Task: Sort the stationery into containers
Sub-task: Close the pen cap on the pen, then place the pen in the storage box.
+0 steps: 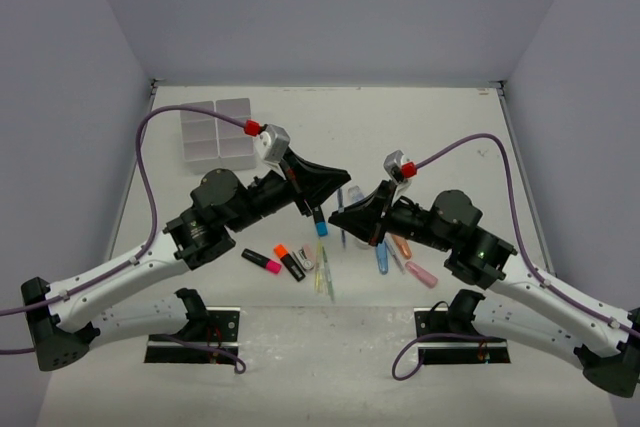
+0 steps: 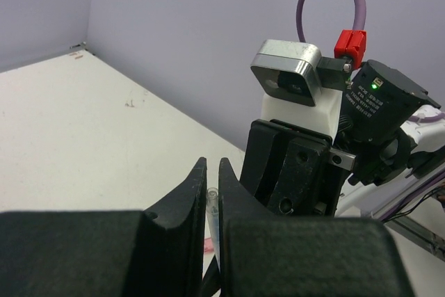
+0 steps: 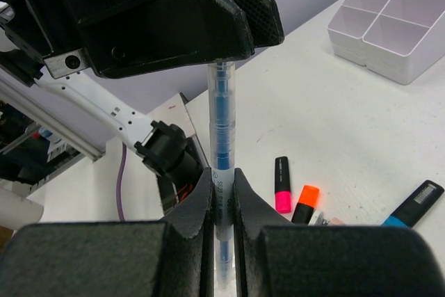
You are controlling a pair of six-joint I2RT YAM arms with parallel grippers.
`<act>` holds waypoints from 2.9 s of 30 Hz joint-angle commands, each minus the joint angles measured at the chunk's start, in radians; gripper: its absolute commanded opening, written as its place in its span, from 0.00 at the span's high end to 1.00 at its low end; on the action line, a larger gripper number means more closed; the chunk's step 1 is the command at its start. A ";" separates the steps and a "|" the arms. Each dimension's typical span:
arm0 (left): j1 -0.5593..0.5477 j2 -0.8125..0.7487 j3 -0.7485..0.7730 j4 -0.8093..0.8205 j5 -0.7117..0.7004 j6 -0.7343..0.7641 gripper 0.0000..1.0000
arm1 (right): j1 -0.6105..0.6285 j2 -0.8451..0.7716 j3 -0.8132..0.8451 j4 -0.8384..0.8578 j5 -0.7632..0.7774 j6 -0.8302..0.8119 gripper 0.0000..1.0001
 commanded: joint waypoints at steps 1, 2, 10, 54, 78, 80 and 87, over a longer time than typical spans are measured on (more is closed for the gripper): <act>-0.004 0.013 -0.009 0.008 0.052 -0.004 1.00 | 0.004 -0.009 0.080 -0.003 0.012 -0.025 1.00; -0.004 0.016 -0.016 0.008 0.060 -0.010 1.00 | 0.003 -0.008 0.088 -0.009 0.024 -0.032 1.00; -0.017 0.018 -0.115 0.013 0.070 -0.086 1.00 | 0.002 0.078 0.318 -0.056 0.126 -0.139 1.00; 0.443 0.337 0.425 -0.634 -0.799 -0.085 1.00 | -0.017 -0.052 0.008 -0.324 0.679 0.034 0.01; 0.784 0.833 0.444 0.320 -0.776 0.225 1.00 | -0.018 -0.298 -0.111 -0.336 0.499 0.024 0.01; 0.787 0.862 0.433 0.330 -0.780 0.223 1.00 | -0.018 -0.304 -0.127 -0.318 0.501 0.023 0.01; 0.800 0.942 0.395 0.350 -0.761 0.170 1.00 | -0.017 -0.291 -0.144 -0.297 0.505 0.027 0.01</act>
